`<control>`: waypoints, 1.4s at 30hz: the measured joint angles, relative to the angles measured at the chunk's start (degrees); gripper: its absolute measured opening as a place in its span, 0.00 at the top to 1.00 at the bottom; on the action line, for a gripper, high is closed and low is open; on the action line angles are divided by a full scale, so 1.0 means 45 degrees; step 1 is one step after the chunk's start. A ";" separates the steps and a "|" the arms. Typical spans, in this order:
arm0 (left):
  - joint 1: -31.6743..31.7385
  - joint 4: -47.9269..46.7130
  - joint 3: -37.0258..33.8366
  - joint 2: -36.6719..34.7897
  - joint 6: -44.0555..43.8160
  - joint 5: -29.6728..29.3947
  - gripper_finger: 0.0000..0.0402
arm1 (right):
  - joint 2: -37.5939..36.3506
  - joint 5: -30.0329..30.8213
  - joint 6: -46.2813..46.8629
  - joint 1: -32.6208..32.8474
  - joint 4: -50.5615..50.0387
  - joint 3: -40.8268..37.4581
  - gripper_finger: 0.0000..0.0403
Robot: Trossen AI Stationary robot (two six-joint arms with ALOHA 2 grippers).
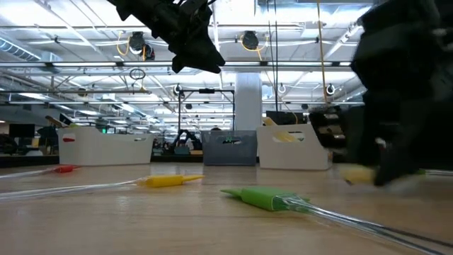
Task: Pick & Place Kitchen Items
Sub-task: Put the yellow knife into the right white bin
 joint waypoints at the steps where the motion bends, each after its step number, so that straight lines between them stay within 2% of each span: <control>1: 0.0000 0.0000 0.0000 -0.0001 0.0020 0.0000 0.67 | -0.0336 0.0084 -0.0074 -0.0131 -0.0169 -0.0013 0.80; 9: 0.0000 -0.0010 0.0005 0.0002 0.0090 0.0000 0.67 | -0.3656 -0.0127 -0.1244 -0.1524 -0.2333 0.0017 0.81; 16: 0.0000 -0.0005 0.0005 0.0002 0.0609 -0.0015 0.67 | -0.5964 -0.0299 -0.3324 -0.3152 -0.2793 0.0029 0.81; 20: 0.0000 -0.0001 0.0005 0.0002 0.0758 -0.0019 0.67 | -0.6542 -0.1775 -0.4334 -0.4399 -0.2686 0.0031 0.80; 25: 0.0000 0.0010 0.0005 0.0002 0.1079 -0.0024 0.67 | -0.6343 -0.3946 -0.4964 -0.6146 -0.1279 0.0034 0.80; 33: 0.0000 0.0119 0.0005 0.0003 0.1363 -0.0040 0.67 | -0.4510 -0.6830 -0.4609 -0.8061 0.1734 0.0046 0.80; 37: 0.0000 0.0121 0.0005 0.0007 0.1428 -0.0044 0.67 | -0.3381 -0.7230 -0.4551 -0.8596 0.3210 0.0051 0.80; 42: 0.0000 0.0121 0.0005 0.0007 0.1435 -0.0060 0.67 | -0.2364 -0.7214 -0.4559 -0.9161 0.3548 0.0051 0.80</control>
